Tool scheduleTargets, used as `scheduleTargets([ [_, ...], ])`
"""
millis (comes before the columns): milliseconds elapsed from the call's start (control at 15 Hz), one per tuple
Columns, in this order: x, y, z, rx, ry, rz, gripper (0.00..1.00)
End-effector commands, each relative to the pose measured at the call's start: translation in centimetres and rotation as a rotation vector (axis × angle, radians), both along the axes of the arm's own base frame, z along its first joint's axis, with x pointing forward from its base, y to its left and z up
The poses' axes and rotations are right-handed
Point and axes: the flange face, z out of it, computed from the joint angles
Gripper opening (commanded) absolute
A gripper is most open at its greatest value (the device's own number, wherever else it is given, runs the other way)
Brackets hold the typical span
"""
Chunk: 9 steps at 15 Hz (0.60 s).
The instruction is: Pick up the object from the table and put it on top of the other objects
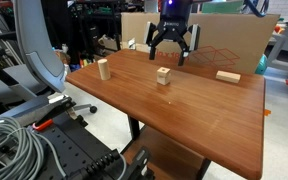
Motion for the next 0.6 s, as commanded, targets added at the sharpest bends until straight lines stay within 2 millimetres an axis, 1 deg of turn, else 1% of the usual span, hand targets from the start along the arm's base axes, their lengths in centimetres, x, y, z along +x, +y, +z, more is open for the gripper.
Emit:
scheduleTargets([
  [0,-2.8,-1.2,5.4,0.013,-0.071,0.025,1.00],
  [133,-4.5,-2.3,8.5,0.022,-0.133,0.037,1.00],
  [267,-6.0,-3.5,11.1,0.025,-0.164,0.060,1.00],
  [400,-7.6,-5.6,13.1,0.032,-0.117,0.084,1.00],
  [467,-5.2,-4.2,11.3,0.019,-0.132,0.060,1.00],
  [533,-6.1,-5.0,12.3,0.022,-0.126,0.064,1.00],
])
